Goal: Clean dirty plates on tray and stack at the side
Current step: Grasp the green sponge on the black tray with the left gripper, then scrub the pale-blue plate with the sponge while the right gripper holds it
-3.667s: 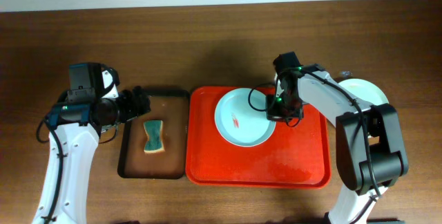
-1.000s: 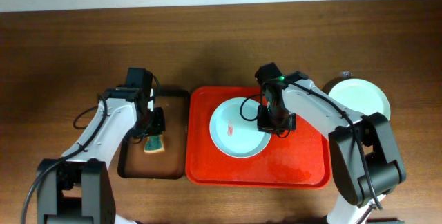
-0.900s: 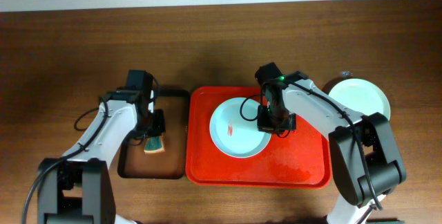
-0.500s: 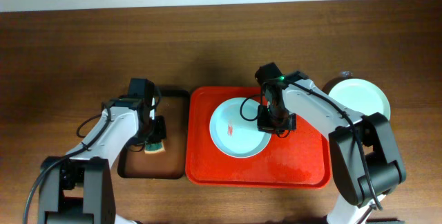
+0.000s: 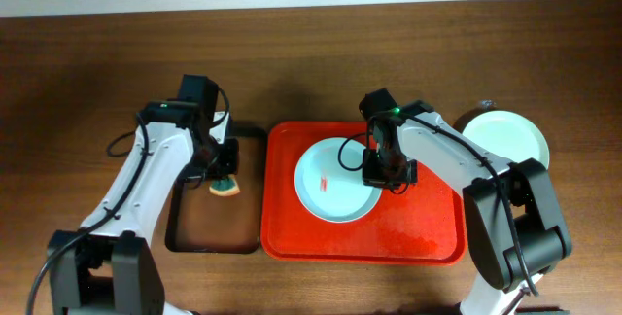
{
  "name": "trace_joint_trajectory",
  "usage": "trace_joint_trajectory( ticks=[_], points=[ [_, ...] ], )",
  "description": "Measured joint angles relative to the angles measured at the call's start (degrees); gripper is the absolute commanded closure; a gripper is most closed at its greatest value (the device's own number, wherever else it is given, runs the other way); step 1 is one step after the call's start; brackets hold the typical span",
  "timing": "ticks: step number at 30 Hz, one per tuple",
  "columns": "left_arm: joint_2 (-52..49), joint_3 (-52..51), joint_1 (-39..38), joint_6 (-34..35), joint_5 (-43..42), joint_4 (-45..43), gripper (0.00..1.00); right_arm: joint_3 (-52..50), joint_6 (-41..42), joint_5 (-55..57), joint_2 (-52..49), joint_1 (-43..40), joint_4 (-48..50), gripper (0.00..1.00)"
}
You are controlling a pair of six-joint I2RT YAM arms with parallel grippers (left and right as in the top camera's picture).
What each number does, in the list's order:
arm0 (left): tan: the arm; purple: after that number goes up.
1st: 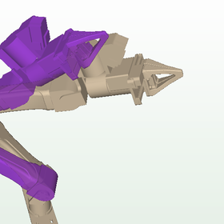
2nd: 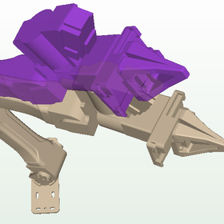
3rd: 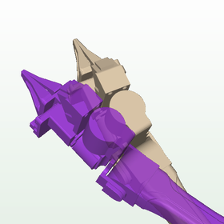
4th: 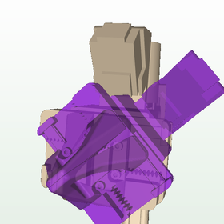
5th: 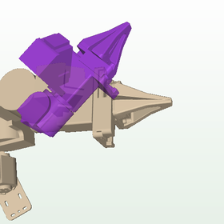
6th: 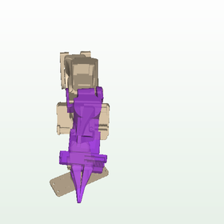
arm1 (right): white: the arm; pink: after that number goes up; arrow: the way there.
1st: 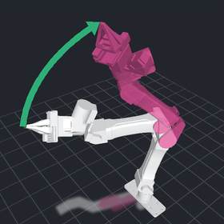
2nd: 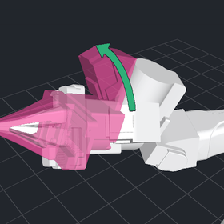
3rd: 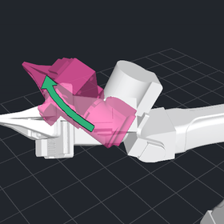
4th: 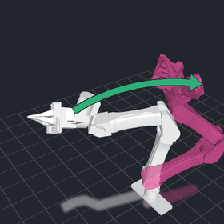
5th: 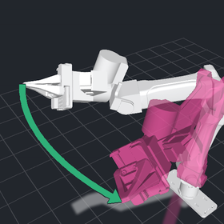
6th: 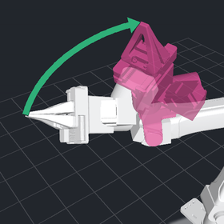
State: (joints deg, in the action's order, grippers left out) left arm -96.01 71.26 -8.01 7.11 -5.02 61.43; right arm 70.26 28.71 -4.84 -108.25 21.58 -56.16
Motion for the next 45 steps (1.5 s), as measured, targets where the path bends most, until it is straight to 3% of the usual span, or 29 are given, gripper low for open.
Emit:
trace_joint_trajectory(
  ticks=[1,2,3,4,8,10,12,15,16,19,20,23,28,30,31,32,33,45],
  points=[
    [0.0,0.0,-0.55,-0.31,-0.35,-0.15,1.0,0.0,-0.02,-1.95,0.0,0.0,0.28,0.69],
    [0.0,0.0,-1.16,-0.5,-0.55,-0.37,1.0,0.0,0.0,-3.23,0.0,0.0,0.92,0.66],
    [0.0,0.0,-1.42,-0.52,-0.61,-0.37,1.0,-0.33,-0.13,-3.82,0.0,0.0,2.1,0.71],
    [0.0,0.0,-1.64,-0.55,-0.66,-0.37,1.0,-0.76,-0.22,-4.28,0.0,0.0,2.71,0.96],
    [0.0,0.0,-1.62,-0.55,-0.63,-1.07,1.0,-1.11,0.02,-4.72,0.0,0.0,2.84,0.96],
    [0.0,0.0,-1.62,-0.52,-0.63,-2.05,1.0,-1.11,0.28,-4.79,0.0,0.0,2.93,0.84],
    [0.0,1.66,-1.62,-0.5,-0.59,-2.32,1.0,-1.18,-0.04,-4.96,0.0,0.0,4.02,0.96],
    [0.0,7.74,-1.97,-0.2,-1.2,-2.97,1.0,-1.18,0.02,-5.88,0.0,0.0,4.46,0.96],
    [0.0,8.0,-2.64,-0.02,-2.6,-3.19,1.0,-1.18,-0.02,-6.54,0.0,0.0,4.72,0.95],
    [-0.11,8.0,-10.19,2.43,-6.45,-3.23,1.0,-1.25,0.17,-9.31,0.0,0.0,5.2,0.65],
    [-0.5,8.04,-12.11,3.56,-6.62,-3.67,1.0,-1.46,0.48,-10.1,0.0,0.0,5.73,0.63],
    [-5.07,8.07,-18.95,5.38,-7.28,-5.31,1.0,-2.36,-0.11,-8.92,0.0,0.0,9.92,0.96],
    [-11.52,8.09,-21.51,7.3,-7.45,-6.62,1.0,-2.36,0.0,-8.37,0.0,0.15,10.12,0.96],
    [-12.17,8.09,-21.51,7.76,-7.19,-6.71,1.0,-2.36,0.94,-8.57,0.0,0.17,8.2,0.6],
    [-12.17,8.09,-21.51,7.91,-7.19,-6.82,1.0,-2.38,1.25,-8.5,0.0,0.33,8.15,0.6],
    [-12.17,8.09,-21.51,7.93,-7.19,-7.02,1.0,-2.58,1.31,-8.5,0.0,0.7,9.38,0.72],
    [-12.17,8.09,-21.51,7.96,-7.17,-7.74,1.0,-2.67,1.27,-8.37,0.0,0.96,10.36,0.95],
    [-13.81,8.09,-21.51,10.34,-0.85,-9.35,1.0,-2.67,1.31,-8.09,0.09,2.47,10.6,0.96]
  ],
)
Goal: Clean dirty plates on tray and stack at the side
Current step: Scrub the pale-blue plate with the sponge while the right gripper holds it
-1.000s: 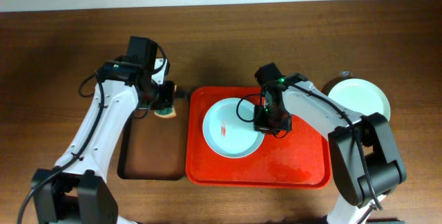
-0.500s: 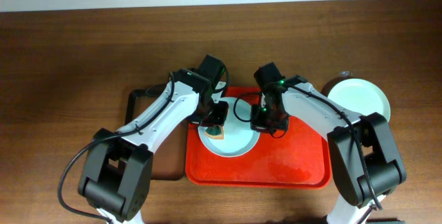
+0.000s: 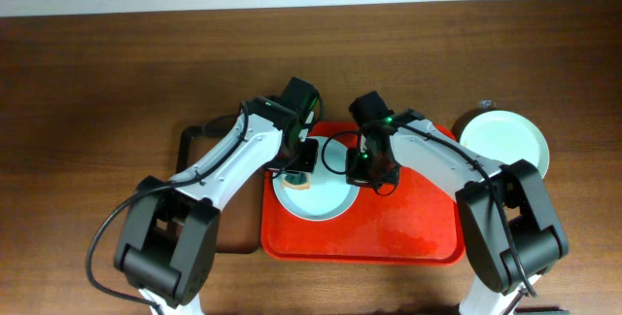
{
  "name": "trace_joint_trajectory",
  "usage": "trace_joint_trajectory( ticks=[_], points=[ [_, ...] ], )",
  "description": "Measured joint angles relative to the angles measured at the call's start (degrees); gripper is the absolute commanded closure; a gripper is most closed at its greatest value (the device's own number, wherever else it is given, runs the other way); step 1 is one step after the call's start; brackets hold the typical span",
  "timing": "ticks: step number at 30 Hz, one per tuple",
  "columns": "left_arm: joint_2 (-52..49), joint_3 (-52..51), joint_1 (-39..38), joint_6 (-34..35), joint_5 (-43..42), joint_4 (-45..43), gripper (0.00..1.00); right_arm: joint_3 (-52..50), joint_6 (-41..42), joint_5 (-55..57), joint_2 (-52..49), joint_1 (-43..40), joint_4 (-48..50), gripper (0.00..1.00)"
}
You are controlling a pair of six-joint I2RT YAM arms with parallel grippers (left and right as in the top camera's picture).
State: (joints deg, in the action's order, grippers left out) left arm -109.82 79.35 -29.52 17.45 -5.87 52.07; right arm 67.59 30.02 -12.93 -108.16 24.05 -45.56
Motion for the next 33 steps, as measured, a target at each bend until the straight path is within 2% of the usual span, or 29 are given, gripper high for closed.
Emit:
trace_joint_trajectory(
  ticks=[8,10,12,15,17,19,22,25,28,33],
  points=[
    [-6.8,1.14,0.09,0.17,0.07,-0.17,1.0,0.0,0.02,0.0,0.0,0.0,0.0,0.96],
    [-7.13,1.36,0.87,-0.79,-3.37,0.02,1.0,0.0,0.02,0.42,0.0,0.0,-0.2,0.96],
    [-7.3,1.33,2.1,-2.01,-11.93,0.37,1.0,0.0,0.02,0.59,0.0,0.0,-0.28,0.96],
    [-3.45,0.37,5.05,-2.25,-16.46,0.57,1.0,0.0,-0.02,0.59,0.0,0.0,-0.26,0.96],
    [5.77,0.37,6.8,-2.29,-13.53,0.15,1.0,0.0,0.0,0.59,0.0,0.0,-0.26,0.96],
    [8.22,0.35,6.6,-2.47,-9.94,-0.02,1.0,0.0,0.0,0.59,0.0,0.0,-0.26,0.96],
    [7.5,-1.95,6.4,-2.49,-8.61,-2.64,1.0,0.0,-0.02,0.59,0.0,0.0,-0.26,0.96],
    [1.51,-6.32,6.4,-2.49,-8.17,-6.49,1.0,0.0,0.02,0.59,0.0,0.0,-0.26,0.96],
    [-0.15,-7.69,6.05,-2.49,-8.17,-9.92,1.0,0.0,-0.04,0.59,0.0,0.02,-0.24,0.96],
    [-2.05,-7.78,1.75,-2.49,-9.09,-11.19,1.0,0.0,0.0,1.03,0.0,0.02,-0.46,0.96]
  ],
)
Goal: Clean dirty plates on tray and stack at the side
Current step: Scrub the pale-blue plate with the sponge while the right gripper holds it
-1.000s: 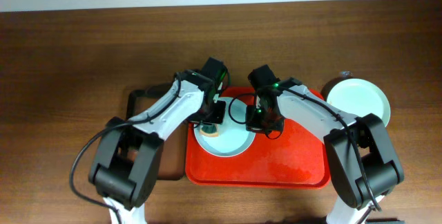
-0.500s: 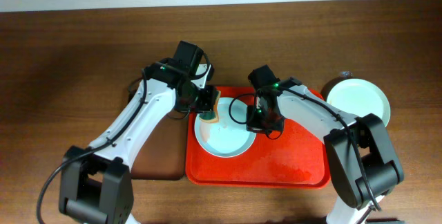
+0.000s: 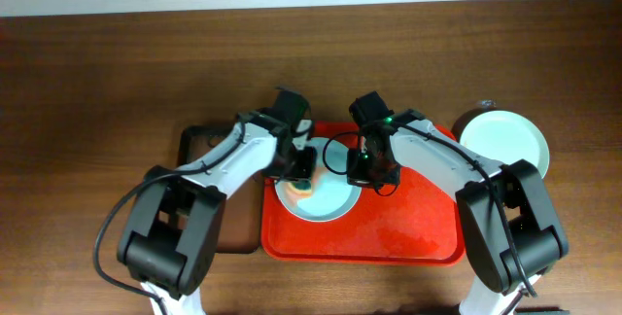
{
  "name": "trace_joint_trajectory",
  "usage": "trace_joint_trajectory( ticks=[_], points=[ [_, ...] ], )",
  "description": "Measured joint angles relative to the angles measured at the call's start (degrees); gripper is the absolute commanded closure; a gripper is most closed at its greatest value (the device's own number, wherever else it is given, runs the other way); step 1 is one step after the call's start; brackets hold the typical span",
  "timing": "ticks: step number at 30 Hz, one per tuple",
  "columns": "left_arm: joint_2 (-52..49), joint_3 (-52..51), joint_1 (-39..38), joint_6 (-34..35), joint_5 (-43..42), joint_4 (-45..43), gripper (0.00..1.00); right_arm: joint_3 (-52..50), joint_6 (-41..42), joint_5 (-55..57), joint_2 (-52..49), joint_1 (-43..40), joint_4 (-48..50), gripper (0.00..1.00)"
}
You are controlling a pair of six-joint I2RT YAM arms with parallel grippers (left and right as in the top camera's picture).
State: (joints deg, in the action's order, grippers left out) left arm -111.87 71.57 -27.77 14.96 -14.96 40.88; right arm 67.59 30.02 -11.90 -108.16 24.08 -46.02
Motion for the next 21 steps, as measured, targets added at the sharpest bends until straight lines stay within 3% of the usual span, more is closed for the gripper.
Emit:
trace_joint_trajectory(
  ticks=[6,11,17,19,21],
  points=[
    [2.71,0.33,-1.38,-0.61,-4.37,3.19,1.0,0.0,0.02,-0.02,0.0,0.0,0.02,0.96],
    [8.15,0.92,-1.29,-0.63,6.03,3.23,1.0,0.0,0.0,-0.02,0.0,0.0,0.02,0.95],
    [-0.17,1.62,-1.29,-0.61,7.87,2.84,1.0,0.0,0.0,-0.02,0.02,0.0,0.02,0.95],
    [-1.4,2.6,-0.35,-0.66,4.2,3.58,1.0,0.0,0.0,0.0,0.0,0.02,-0.02,0.95],
    [-2.36,2.67,0.22,-2.91,-4.94,2.75,1.0,0.0,0.02,0.02,0.0,0.02,-0.07,0.95]
  ],
)
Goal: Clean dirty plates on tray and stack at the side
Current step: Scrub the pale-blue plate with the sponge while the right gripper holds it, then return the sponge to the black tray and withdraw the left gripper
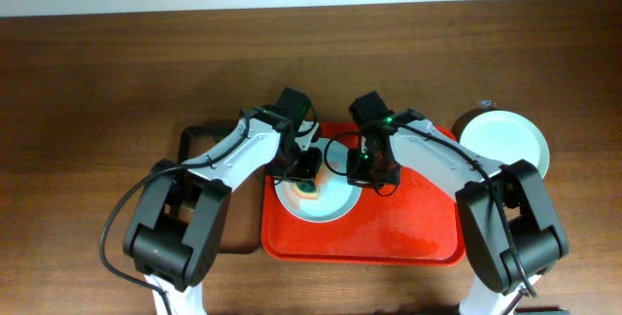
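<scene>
A white plate (328, 201) lies at the left end of the red tray (408, 229). My left gripper (307, 181) is shut on a small sponge (309, 191), which it presses on the plate's left half. At the plate's right rim my right gripper (366, 173) is shut on the edge. A stack of clean white plates (507, 140) stands on the table to the right of the tray. The fingertips of both grippers are largely hidden under the wrists.
A dark brown tray (188, 142) sits left of the red tray, partly covered by my left arm. The right half of the red tray is bare. Both arms meet over the tray's left end.
The sponge in my left gripper has shifted slightly to the right, toward the plate's middle. The right gripper and the plate have stayed in place.
First my left gripper held the sponge over the brown tray while the right gripper gripped the plate's rim mid-tray. Then the plate stood further left with the sponge at its left edge. Since then the sponge has sat at different spots on the plate.
</scene>
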{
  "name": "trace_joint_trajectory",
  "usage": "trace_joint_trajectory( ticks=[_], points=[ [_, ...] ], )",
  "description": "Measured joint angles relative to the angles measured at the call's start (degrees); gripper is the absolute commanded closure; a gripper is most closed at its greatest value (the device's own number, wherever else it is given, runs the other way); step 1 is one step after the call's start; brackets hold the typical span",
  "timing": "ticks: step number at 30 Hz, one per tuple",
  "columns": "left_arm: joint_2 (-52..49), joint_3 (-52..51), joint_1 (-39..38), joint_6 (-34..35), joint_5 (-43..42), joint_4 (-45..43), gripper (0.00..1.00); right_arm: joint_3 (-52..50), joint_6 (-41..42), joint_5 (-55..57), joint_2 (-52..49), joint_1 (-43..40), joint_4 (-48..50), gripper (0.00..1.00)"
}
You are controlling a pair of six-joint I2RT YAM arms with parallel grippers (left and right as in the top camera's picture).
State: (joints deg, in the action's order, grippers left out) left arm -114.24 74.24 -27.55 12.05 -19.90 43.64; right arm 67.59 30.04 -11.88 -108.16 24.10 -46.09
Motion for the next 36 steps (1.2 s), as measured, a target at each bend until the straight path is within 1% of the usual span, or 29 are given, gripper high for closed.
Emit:
trace_joint_trajectory(
  ticks=[1,4,7,9,11,16,18,19,20,22,23,25,26,27,28,30,31,33,36],
  points=[
    [-0.55,0.04,0.07,-0.74,-3.76,0.07,1.0,0.0,-0.07,0.0,0.0,0.0,0.0,0.95],
    [0.07,0.07,2.93,-1.79,-8.11,0.72,1.0,0.0,0.02,0.0,0.02,0.0,0.0,0.95],
    [6.4,0.2,4.44,-1.84,-3.37,1.14,1.0,0.0,-0.07,-0.02,0.02,0.0,0.04,0.95],
    [7.3,0.2,4.28,-1.81,2.51,1.9,1.0,0.0,-0.02,-0.02,0.0,0.0,0.04,0.95],
    [7.3,-0.94,4.28,-1.81,4.09,0.33,1.0,0.0,0.0,-0.02,0.0,0.0,0.04,0.95],
    [5.9,-8.0,2.84,-0.9,4.57,-8.15,1.0,0.0,-0.04,0.07,0.0,0.0,-0.02,0.95],
    [5.97,-8.85,1.62,0.24,4.5,-9.75,1.0,0.0,-0.02,0.31,0.02,0.0,-0.11,0.95],
    [5.97,-8.92,0.87,0.63,2.78,-10.12,1.0,0.0,0.0,0.37,0.02,0.0,-0.11,0.95],
    [5.9,-8.94,0.26,0.81,0.72,-10.01,1.0,0.0,-0.04,0.39,0.02,0.0,-0.13,0.95],
    [5.79,-8.83,-0.48,1.03,-4.57,-6.95,1.0,0.0,-0.02,0.37,0.02,0.0,-0.13,0.95],
    [6.1,-8.13,0.61,1.03,-5.81,-3.45,1.0,0.0,-0.07,0.39,0.02,0.0,-0.13,0.95],
    [10.56,-7.74,4.37,1.05,-6.12,-0.81,1.0,0.0,-0.04,0.39,0.02,0.0,-0.13,0.95],
    [15.56,-7.65,5.88,1.05,-3.8,2.14,1.0,0.0,0.0,0.39,0.02,0.0,-0.11,0.95],
    [21.92,-6.97,7.39,1.22,0.76,5.11,1.0,0.0,-0.02,0.39,0.02,0.0,-0.13,0.95],
    [24.96,-6.27,8.52,1.49,4.83,7.87,1.0,0.0,-0.02,0.39,0.02,0.0,-0.13,0.95],
    [27.21,-6.1,11.98,2.12,13.68,14.23,1.0,0.0,-0.04,0.39,0.07,0.0,-0.13,0.95],
    [27.17,-6.32,12.66,2.14,16.55,15.1,1.0,0.0,-0.07,0.39,0.11,0.0,-0.13,0.95],
    [27.12,-9.51,12.7,2.58,21.05,14.43,0.97,0.0,-0.04,0.37,0.11,0.0,-0.11,0.96],
    [27.02,-17.0,12.7,3.17,23.76,7.28,0.95,0.0,-0.02,0.35,0.13,0.02,-0.09,0.95]
  ],
)
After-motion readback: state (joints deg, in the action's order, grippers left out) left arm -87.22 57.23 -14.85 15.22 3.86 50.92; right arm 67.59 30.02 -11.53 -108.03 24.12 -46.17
